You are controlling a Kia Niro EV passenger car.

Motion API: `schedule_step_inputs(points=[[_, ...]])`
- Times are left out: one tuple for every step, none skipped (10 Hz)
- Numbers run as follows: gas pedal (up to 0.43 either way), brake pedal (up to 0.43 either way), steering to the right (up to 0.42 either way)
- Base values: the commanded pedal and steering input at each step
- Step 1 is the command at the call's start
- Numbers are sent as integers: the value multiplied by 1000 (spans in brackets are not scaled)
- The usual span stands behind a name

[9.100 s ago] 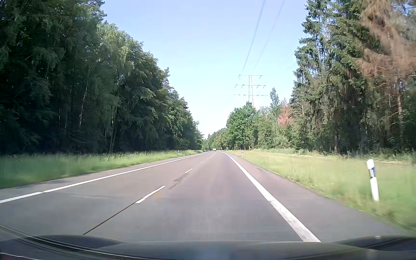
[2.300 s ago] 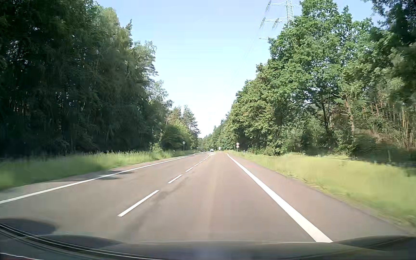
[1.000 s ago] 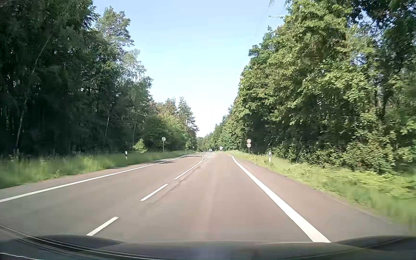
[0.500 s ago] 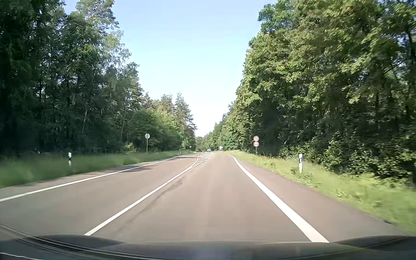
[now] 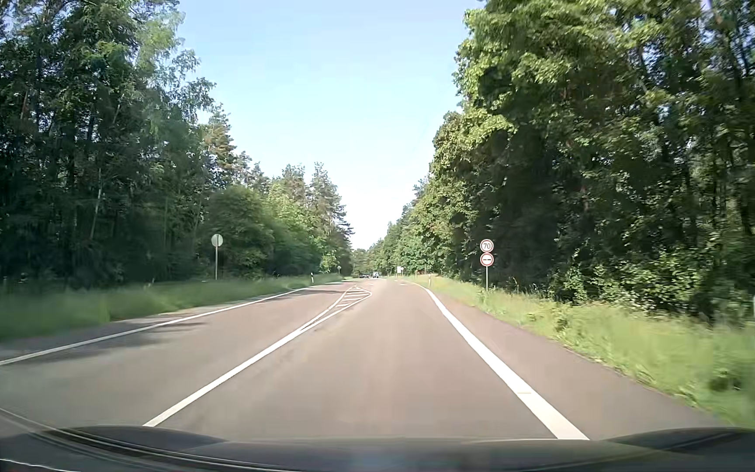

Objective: Follow the waypoints while adhering to traffic rules and regulations

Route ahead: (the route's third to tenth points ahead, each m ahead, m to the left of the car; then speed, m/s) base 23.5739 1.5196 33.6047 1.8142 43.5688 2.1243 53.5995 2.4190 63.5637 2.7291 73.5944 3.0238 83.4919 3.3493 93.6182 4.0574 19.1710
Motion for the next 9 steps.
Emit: schedule_step_inputs(points=[[8,30,1],[8,30,1],[20,30,1],[20,30,1],[20,30,1],[20,30,0],[20,30,0],[20,30,0],[20,30,-1]])
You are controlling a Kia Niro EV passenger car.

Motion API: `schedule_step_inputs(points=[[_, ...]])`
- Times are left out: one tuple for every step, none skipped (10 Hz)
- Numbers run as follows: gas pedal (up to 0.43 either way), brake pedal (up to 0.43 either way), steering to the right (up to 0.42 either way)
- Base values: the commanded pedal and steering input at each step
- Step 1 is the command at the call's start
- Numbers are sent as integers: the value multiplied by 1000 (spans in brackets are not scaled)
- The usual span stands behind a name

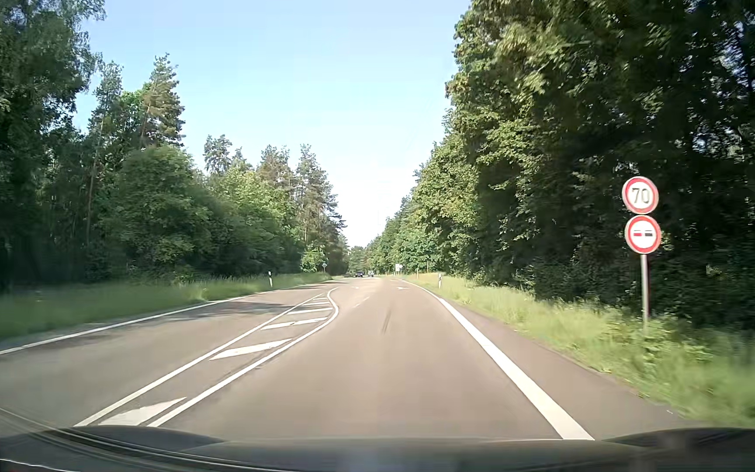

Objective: Follow the waypoints while adhering to traffic rules and regulations

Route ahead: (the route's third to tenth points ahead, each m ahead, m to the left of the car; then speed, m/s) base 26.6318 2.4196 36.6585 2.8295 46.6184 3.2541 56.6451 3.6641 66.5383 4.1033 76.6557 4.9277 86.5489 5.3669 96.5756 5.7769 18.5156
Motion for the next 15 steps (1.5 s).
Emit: schedule_step_inputs(points=[[20,30,0],[28,30,0],[28,24,0],[39,30,0],[39,30,0],[59,30,0],[59,30,0],[67,30,0],[67,30,-1],[67,30,-1],[67,30,-1],[67,30,-2],[67,30,-3],[79,30,-4],[79,30,-4]])
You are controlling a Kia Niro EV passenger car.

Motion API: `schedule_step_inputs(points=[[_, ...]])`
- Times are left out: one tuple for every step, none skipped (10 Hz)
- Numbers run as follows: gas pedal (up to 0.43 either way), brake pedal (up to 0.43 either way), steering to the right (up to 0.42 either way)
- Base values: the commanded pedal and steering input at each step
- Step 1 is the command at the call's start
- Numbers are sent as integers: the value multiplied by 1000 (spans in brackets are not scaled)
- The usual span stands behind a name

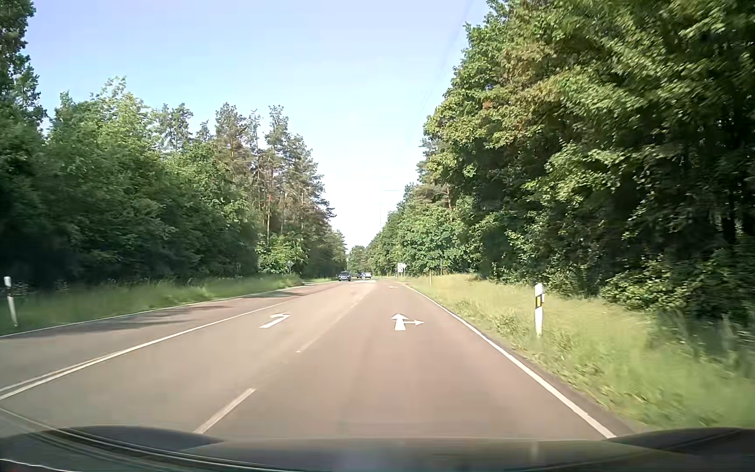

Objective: Follow the waypoints while adhering to traffic rules and regulations

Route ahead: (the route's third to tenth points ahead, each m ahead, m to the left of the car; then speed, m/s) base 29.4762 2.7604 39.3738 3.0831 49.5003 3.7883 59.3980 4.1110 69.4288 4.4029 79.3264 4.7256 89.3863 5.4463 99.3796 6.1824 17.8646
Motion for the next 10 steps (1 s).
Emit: schedule_step_inputs(points=[[79,30,-4],[79,30,-4],[79,30,-4],[79,30,-4],[79,30,-5],[79,30,-6],[79,30,-6],[87,30,-6],[87,30,-6],[87,30,-6]])
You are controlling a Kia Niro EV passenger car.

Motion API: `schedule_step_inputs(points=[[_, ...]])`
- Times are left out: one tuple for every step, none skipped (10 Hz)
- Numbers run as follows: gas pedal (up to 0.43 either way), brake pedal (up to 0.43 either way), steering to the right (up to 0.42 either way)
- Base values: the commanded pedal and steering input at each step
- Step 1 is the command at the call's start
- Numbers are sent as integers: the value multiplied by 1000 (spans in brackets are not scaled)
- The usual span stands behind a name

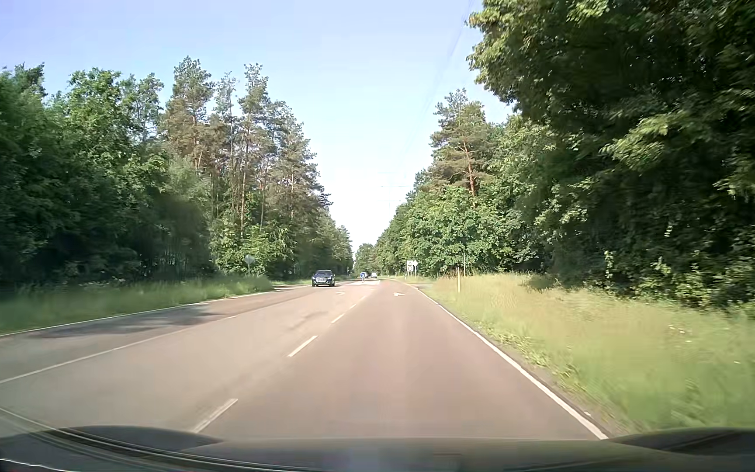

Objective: Follow the waypoints while adhering to traffic rules and regulations

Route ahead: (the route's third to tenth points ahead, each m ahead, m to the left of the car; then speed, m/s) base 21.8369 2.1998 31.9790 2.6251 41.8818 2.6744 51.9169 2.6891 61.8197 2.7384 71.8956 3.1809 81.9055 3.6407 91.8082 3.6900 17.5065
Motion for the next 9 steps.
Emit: schedule_step_inputs(points=[[87,30,-6],[87,30,-6],[87,30,-6],[87,30,-6],[87,30,-6],[87,30,-5],[87,30,-4],[87,30,-4],[87,30,-2]])
